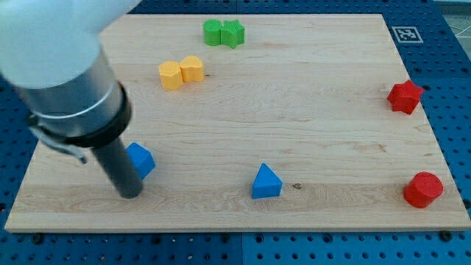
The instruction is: Push the blue triangle closer to the blue cube
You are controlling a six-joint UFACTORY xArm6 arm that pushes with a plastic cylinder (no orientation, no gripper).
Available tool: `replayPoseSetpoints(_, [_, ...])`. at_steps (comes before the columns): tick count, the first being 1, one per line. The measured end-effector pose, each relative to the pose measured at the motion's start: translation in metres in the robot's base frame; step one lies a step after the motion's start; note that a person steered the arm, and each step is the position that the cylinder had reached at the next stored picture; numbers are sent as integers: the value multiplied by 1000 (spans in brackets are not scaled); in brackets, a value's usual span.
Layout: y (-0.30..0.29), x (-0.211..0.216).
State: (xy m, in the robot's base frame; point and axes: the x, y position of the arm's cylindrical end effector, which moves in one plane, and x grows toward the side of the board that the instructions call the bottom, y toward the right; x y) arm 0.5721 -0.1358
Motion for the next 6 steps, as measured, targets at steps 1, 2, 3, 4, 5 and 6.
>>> replayPoseSetpoints(1, [5,-17])
replayPoseSetpoints(2, [14,-2])
replayPoseSetpoints(3, [40,42])
replayPoseSetpoints(4, [74,47])
replayPoseSetpoints(5, [143,46])
replayPoseSetpoints(6, [205,46])
